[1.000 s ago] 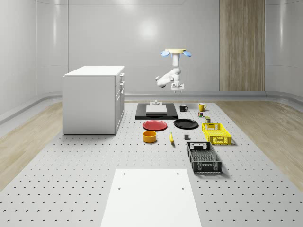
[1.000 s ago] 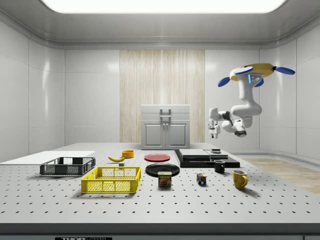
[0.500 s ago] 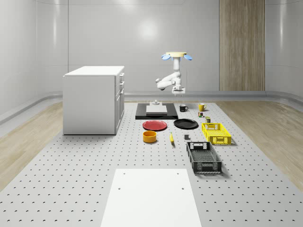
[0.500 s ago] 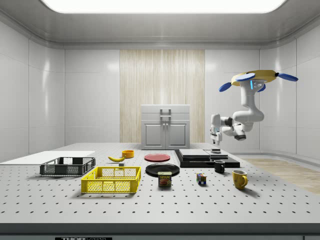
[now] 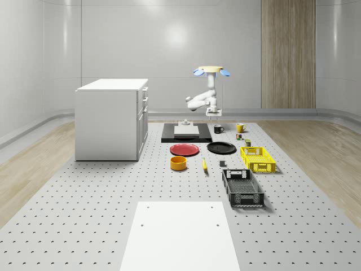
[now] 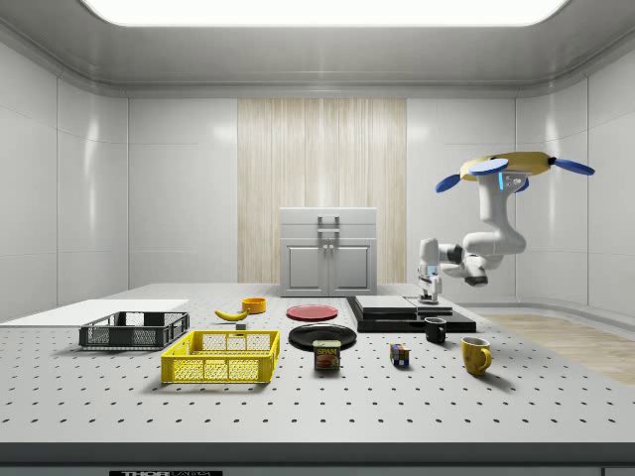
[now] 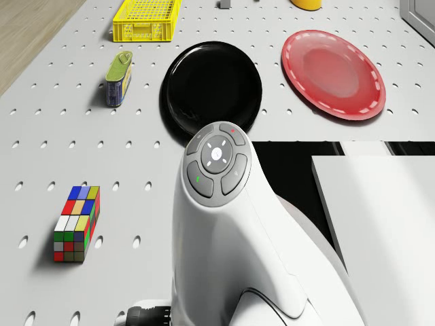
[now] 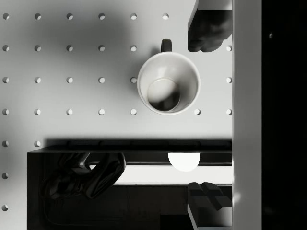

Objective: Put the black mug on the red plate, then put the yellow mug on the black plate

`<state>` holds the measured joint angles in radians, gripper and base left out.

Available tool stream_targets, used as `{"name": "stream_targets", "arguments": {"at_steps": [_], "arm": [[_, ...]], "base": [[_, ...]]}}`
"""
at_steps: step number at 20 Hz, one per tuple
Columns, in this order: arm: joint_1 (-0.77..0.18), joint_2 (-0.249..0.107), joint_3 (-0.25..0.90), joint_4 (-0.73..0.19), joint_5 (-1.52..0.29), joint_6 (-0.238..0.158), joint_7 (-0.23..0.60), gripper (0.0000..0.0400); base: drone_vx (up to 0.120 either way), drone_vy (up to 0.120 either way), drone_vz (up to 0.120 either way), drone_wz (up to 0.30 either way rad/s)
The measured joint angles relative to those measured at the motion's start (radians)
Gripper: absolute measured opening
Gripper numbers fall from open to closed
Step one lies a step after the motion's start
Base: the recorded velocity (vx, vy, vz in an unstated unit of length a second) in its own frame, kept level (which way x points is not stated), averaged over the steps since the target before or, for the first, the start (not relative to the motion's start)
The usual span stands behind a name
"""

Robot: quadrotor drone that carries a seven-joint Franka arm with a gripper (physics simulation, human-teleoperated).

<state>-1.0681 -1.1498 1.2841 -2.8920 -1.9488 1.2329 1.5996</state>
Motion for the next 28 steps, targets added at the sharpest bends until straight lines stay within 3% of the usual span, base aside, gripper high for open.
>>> {"name": "stream_targets", "arguments": {"at_steps": [3,10,28], "arm": [[-0.006,-0.015,0.005,0.001,0.007,0.014,0.005,0.0400],[-0.008,-0.064,-0.050,0.013,-0.034,0.078,0.005,0.0400],[-0.047,-0.143,-0.194,0.061,-0.156,0.212,0.025,0.0400]], "base": [[0.000,0.000,-0.107,0.000],[0.000,0.000,0.000,0.000],[0.000,0.000,0.000,0.000]]}}
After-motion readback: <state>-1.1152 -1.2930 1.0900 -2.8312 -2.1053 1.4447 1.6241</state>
